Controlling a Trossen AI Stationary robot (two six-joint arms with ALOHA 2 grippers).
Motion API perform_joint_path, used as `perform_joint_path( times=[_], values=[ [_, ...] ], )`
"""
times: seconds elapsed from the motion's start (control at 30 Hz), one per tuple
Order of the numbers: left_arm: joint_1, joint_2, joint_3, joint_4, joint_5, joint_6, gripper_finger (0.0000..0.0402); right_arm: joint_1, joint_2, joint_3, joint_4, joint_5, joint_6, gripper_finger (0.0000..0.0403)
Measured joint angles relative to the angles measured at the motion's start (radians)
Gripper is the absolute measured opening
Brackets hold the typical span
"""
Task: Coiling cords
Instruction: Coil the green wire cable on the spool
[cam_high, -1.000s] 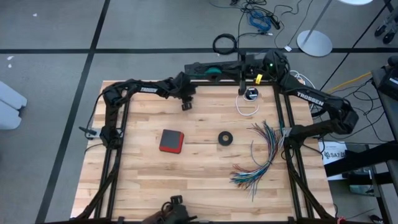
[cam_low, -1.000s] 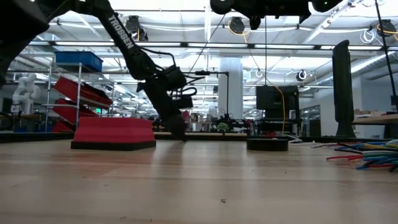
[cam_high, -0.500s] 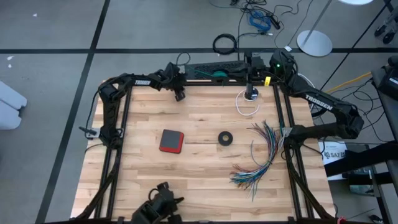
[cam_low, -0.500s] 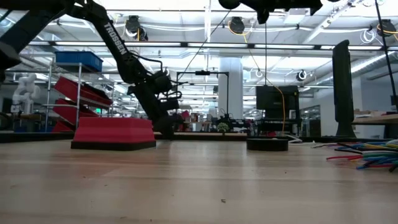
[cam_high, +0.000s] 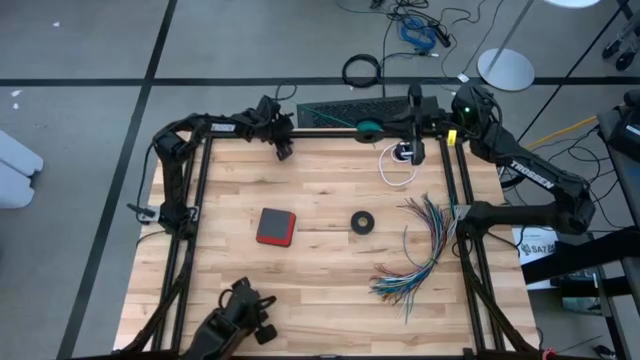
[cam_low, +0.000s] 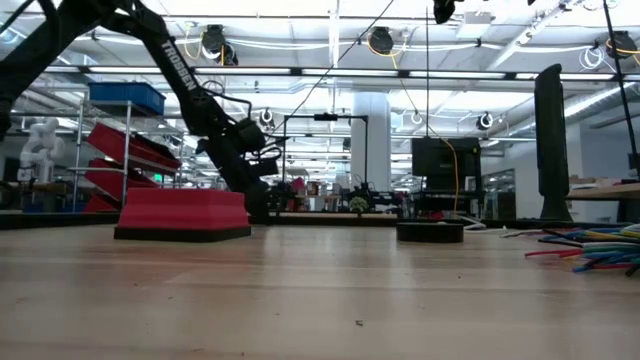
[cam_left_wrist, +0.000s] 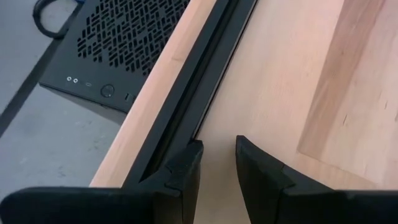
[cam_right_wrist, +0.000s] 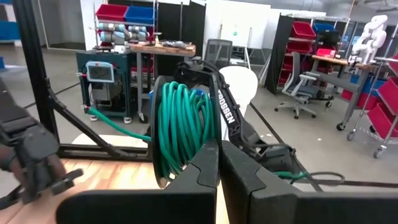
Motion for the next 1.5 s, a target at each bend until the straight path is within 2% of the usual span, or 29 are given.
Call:
perform_joint_path(
  times=[0.17,0.73,1.5],
  values=[
    [0.029,0.000,-0.001,-0.004,0.033,0.000,0.0111,0.000,-0.024,0.000,-0.057,0.001,-0.010,0.0000],
    [0.041,0.000,-0.001,-0.018,0.047,-0.004,0.0111,0.032,-0.130,0.000,-0.284,0.003,-0.050,0.0000],
    [0.041,0.000,0.002,-0.017,0.024,-0.018,0.0104,0.141,-0.177,0.000,-0.761,0.030,-0.119,0.0000]
  ],
)
